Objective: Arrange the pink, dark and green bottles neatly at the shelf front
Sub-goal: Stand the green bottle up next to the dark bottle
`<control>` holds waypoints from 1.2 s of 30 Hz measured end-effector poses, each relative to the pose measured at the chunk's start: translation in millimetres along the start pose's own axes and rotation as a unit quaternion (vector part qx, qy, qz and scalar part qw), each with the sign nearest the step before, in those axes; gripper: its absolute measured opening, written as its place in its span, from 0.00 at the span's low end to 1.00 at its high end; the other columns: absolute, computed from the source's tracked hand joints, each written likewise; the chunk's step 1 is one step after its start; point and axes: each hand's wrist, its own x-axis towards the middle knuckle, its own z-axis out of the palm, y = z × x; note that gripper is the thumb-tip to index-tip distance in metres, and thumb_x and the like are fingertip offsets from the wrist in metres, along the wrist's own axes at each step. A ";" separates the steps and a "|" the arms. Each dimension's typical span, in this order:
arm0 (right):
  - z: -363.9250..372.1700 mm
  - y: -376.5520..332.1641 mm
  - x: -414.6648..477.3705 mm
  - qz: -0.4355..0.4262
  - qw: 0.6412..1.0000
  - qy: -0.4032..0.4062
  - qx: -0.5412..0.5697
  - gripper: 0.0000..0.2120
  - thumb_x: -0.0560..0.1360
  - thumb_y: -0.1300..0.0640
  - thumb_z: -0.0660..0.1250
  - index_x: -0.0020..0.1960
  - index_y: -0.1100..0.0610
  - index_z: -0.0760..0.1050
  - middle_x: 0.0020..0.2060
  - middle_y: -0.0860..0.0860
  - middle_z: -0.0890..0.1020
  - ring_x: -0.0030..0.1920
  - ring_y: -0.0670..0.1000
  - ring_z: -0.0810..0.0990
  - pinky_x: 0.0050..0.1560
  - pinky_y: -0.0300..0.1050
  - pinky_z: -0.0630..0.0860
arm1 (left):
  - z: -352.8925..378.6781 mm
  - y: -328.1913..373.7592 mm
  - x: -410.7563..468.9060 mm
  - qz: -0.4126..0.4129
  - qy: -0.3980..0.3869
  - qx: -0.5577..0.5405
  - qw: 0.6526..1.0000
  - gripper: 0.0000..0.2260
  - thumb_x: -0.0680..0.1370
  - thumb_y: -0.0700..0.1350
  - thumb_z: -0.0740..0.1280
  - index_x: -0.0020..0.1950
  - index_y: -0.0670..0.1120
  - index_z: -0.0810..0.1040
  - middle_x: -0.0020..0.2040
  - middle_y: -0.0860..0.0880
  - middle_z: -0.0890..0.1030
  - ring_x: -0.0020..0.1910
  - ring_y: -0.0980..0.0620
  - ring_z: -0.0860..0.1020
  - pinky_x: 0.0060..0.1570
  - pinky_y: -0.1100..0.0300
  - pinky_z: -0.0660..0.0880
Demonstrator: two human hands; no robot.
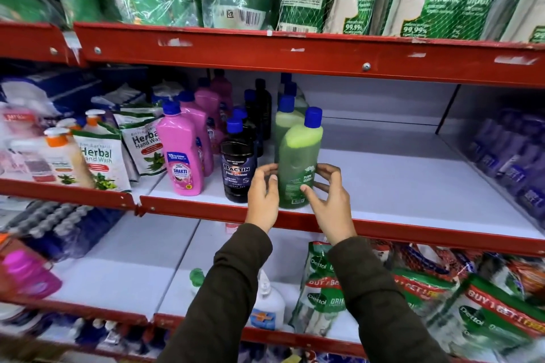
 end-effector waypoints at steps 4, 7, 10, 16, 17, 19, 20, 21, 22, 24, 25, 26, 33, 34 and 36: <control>-4.1 0.5 3.8 0.036 0.995 -0.078 -0.050 0.29 0.76 0.57 0.70 0.75 0.45 0.66 0.67 0.47 0.72 0.62 0.45 0.77 0.60 0.36 0.75 | 2.0 -0.7 -3.7 -0.020 -0.031 0.001 0.999 0.10 0.83 0.36 0.57 0.64 0.39 0.70 0.61 0.38 0.77 0.60 0.45 0.77 0.68 0.45 0.73; -1.5 -4.5 5.0 0.037 0.991 -0.120 -0.045 0.37 0.72 0.53 0.76 0.77 0.47 0.64 0.64 0.48 0.70 0.61 0.45 0.77 0.58 0.36 0.77 | -0.4 1.6 -5.9 -0.017 -0.061 -0.001 0.998 0.17 0.83 0.36 0.57 0.72 0.40 0.66 0.70 0.39 0.72 0.71 0.43 0.71 0.75 0.43 0.66; 3.6 -9.1 4.5 0.037 0.992 -0.121 -0.011 0.31 0.74 0.54 0.75 0.73 0.53 0.66 0.65 0.50 0.77 0.62 0.48 0.80 0.62 0.47 0.80 | -7.5 6.0 -5.7 -0.019 -0.121 0.002 0.992 0.27 0.83 0.38 0.60 0.80 0.47 0.54 0.78 0.48 0.63 0.79 0.49 0.62 0.80 0.50 0.59; -6.1 -7.7 12.8 0.057 0.981 -0.183 -0.006 0.23 0.76 0.59 0.72 0.66 0.56 0.65 0.64 0.52 0.81 0.65 0.49 0.80 0.65 0.46 0.77 | -8.5 5.5 -3.9 -0.070 -0.121 -0.058 0.989 0.23 0.85 0.41 0.55 0.80 0.48 0.56 0.76 0.47 0.68 0.71 0.55 0.71 0.71 0.62 0.69; -7.5 -8.0 15.6 0.046 0.982 -0.180 -0.028 0.23 0.76 0.58 0.73 0.67 0.55 0.67 0.64 0.52 0.80 0.65 0.50 0.79 0.64 0.47 0.77 | -8.6 4.5 -3.5 -0.081 -0.103 -0.080 0.988 0.20 0.86 0.43 0.53 0.79 0.48 0.58 0.75 0.47 0.69 0.71 0.53 0.71 0.72 0.59 0.69; -8.8 -9.1 19.6 0.031 0.984 -0.161 -0.068 0.25 0.76 0.56 0.73 0.70 0.54 0.70 0.64 0.54 0.77 0.63 0.54 0.78 0.64 0.49 0.77 | -9.6 2.9 -3.7 -0.093 -0.084 -0.098 0.987 0.16 0.86 0.47 0.49 0.74 0.52 0.62 0.69 0.51 0.74 0.67 0.56 0.74 0.67 0.64 0.72; -9.0 -9.6 20.4 0.028 0.985 -0.155 -0.075 0.26 0.76 0.57 0.73 0.72 0.55 0.70 0.64 0.55 0.77 0.62 0.54 0.78 0.64 0.49 0.77 | -9.8 3.1 -4.3 -0.095 -0.081 -0.094 0.988 0.15 0.86 0.48 0.48 0.72 0.55 0.63 0.66 0.56 0.75 0.64 0.59 0.75 0.62 0.68 0.73; -8.7 -10.2 20.4 0.024 0.985 -0.149 -0.077 0.27 0.76 0.57 0.74 0.72 0.55 0.70 0.64 0.55 0.77 0.61 0.55 0.79 0.63 0.49 0.78 | -10.0 4.0 -4.9 -0.095 -0.079 -0.089 0.988 0.14 0.86 0.50 0.48 0.70 0.57 0.64 0.63 0.60 0.75 0.64 0.60 0.74 0.60 0.70 0.73; -7.9 -10.9 19.6 0.023 0.986 -0.144 -0.076 0.27 0.76 0.58 0.74 0.72 0.56 0.70 0.65 0.54 0.77 0.61 0.55 0.79 0.62 0.50 0.78 | -10.4 5.4 -5.5 -0.095 -0.076 -0.085 0.989 0.13 0.86 0.52 0.48 0.69 0.58 0.65 0.62 0.61 0.75 0.64 0.59 0.74 0.61 0.69 0.72; -6.3 -11.5 18.1 0.029 0.988 -0.133 -0.070 0.27 0.76 0.59 0.73 0.73 0.56 0.70 0.66 0.53 0.78 0.61 0.55 0.80 0.62 0.51 0.80 | -11.0 7.3 -6.4 -0.091 -0.078 -0.081 0.989 0.17 0.82 0.57 0.49 0.69 0.58 0.65 0.64 0.60 0.75 0.67 0.56 0.73 0.67 0.62 0.69; -5.7 -11.6 17.3 0.032 0.989 -0.128 -0.069 0.27 0.76 0.60 0.73 0.73 0.56 0.70 0.66 0.53 0.79 0.62 0.55 0.80 0.62 0.51 0.80 | -11.1 7.5 -6.4 -0.089 -0.082 -0.083 0.989 0.20 0.80 0.59 0.50 0.70 0.57 0.65 0.66 0.57 0.75 0.69 0.55 0.73 0.70 0.57 0.68; -5.0 -11.8 16.6 0.033 0.990 -0.123 -0.068 0.27 0.76 0.60 0.73 0.73 0.56 0.70 0.66 0.52 0.79 0.62 0.55 0.80 0.62 0.51 0.80 | -11.7 7.7 -6.0 -0.088 -0.086 -0.085 0.989 0.22 0.79 0.60 0.50 0.72 0.56 0.64 0.69 0.53 0.74 0.71 0.53 0.72 0.73 0.54 0.67; 3.0 -24.3 -0.4 0.086 0.986 -0.080 0.119 0.34 0.78 0.49 0.69 0.80 0.46 0.58 0.74 0.45 0.71 0.72 0.42 0.72 0.69 0.38 0.69 | -14.2 16.5 -8.9 -0.077 -0.065 -0.108 0.989 0.28 0.79 0.61 0.52 0.78 0.55 0.60 0.78 0.48 0.66 0.76 0.50 0.66 0.77 0.51 0.62; 4.7 -29.3 -2.8 0.101 0.979 -0.072 0.161 0.33 0.78 0.44 0.66 0.79 0.43 0.58 0.75 0.43 0.69 0.72 0.41 0.71 0.68 0.37 0.69 | -13.9 17.4 -9.4 -0.067 -0.066 -0.114 0.989 0.27 0.80 0.60 0.51 0.79 0.54 0.59 0.79 0.49 0.65 0.78 0.51 0.65 0.78 0.52 0.60; 8.5 -38.4 -5.4 0.110 0.971 -0.074 0.198 0.28 0.78 0.39 0.57 0.77 0.39 0.59 0.73 0.36 0.69 0.72 0.35 0.70 0.65 0.32 0.69 | -12.6 16.4 -8.9 -0.059 -0.072 -0.123 0.988 0.24 0.85 0.57 0.48 0.80 0.52 0.58 0.79 0.50 0.65 0.78 0.53 0.64 0.77 0.57 0.61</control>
